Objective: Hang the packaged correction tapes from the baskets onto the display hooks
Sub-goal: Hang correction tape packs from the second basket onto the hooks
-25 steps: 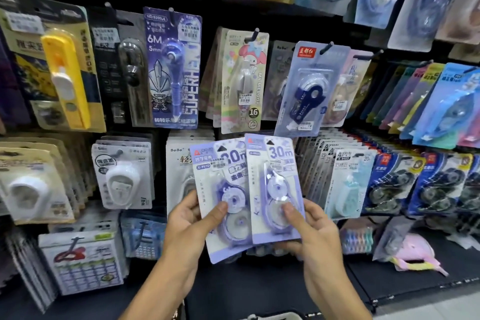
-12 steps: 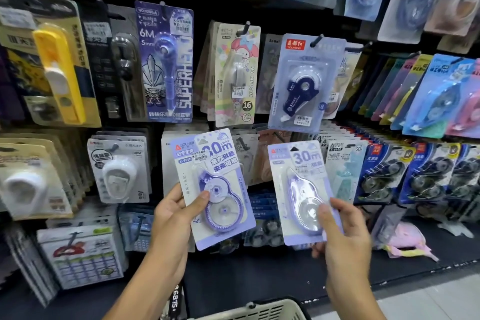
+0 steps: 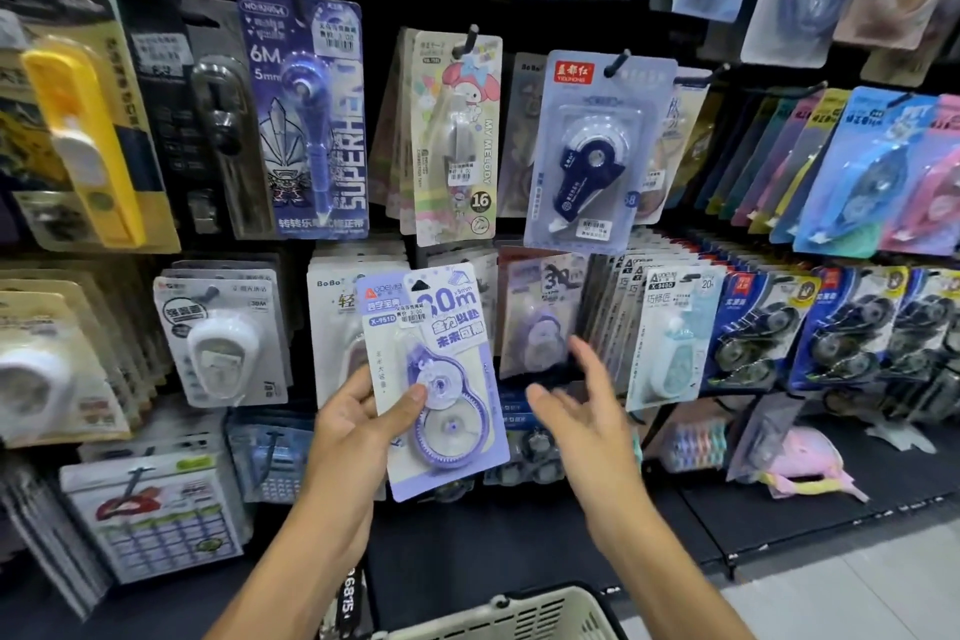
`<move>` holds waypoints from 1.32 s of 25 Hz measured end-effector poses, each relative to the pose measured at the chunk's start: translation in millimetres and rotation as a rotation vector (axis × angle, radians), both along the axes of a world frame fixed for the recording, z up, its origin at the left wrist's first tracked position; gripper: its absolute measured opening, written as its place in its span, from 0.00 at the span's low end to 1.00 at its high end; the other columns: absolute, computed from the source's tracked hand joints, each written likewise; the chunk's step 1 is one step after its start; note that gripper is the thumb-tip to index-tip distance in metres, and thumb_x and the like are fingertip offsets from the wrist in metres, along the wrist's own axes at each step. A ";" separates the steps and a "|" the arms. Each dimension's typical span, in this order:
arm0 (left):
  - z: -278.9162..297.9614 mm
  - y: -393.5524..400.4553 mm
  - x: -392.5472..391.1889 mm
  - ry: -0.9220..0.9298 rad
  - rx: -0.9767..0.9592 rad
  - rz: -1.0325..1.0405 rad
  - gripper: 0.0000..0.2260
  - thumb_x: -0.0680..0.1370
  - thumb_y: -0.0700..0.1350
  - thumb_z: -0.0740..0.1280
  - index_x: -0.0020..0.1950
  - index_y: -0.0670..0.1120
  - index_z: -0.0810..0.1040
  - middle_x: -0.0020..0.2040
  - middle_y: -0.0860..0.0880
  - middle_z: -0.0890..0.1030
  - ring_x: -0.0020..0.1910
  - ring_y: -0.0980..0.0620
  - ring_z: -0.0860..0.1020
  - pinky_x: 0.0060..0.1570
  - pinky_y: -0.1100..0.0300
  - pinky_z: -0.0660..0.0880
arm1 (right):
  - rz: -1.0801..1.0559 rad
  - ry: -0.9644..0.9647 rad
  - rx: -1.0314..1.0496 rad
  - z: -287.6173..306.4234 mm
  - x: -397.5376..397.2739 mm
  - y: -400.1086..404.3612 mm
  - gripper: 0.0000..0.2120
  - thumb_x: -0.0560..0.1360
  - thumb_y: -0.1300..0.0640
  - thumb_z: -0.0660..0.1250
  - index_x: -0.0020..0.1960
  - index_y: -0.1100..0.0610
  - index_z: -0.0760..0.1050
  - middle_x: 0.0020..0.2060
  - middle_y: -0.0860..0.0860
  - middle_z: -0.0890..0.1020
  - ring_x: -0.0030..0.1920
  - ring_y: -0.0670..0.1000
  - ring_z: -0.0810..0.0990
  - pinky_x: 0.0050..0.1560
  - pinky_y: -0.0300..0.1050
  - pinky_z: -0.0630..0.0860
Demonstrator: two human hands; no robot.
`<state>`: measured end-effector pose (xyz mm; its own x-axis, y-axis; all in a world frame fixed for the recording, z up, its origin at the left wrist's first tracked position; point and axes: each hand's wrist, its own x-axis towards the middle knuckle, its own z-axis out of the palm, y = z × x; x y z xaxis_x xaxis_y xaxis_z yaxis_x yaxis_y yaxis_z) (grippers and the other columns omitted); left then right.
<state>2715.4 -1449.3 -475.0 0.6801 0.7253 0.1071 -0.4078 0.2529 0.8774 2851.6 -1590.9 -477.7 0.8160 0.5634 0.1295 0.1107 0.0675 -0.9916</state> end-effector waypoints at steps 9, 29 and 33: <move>11.7 0.3 -0.1 0.129 0.295 0.016 0.11 0.73 0.44 0.74 0.56 0.50 0.82 0.51 0.49 0.88 0.49 0.52 0.86 0.46 0.63 0.80 | 0.224 0.018 0.221 -9.7 -16.5 -6.9 0.21 0.73 0.63 0.75 0.60 0.43 0.78 0.56 0.52 0.84 0.48 0.56 0.85 0.37 0.50 0.83; -4.5 44.9 -16.6 1.135 1.484 0.402 0.35 0.81 0.58 0.59 0.83 0.55 0.46 0.82 0.51 0.34 0.82 0.48 0.37 0.75 0.37 0.33 | -0.178 0.155 0.114 -6.0 18.5 -51.4 0.21 0.81 0.65 0.65 0.57 0.39 0.84 0.53 0.43 0.80 0.22 0.48 0.75 0.25 0.49 0.79; -7.9 46.7 -18.5 1.152 1.458 0.350 0.37 0.81 0.57 0.60 0.83 0.54 0.41 0.81 0.51 0.29 0.82 0.48 0.35 0.76 0.37 0.35 | -0.268 -0.023 -0.111 6.4 38.5 -8.3 0.18 0.82 0.59 0.65 0.58 0.34 0.76 0.60 0.34 0.73 0.26 0.48 0.79 0.37 0.52 0.85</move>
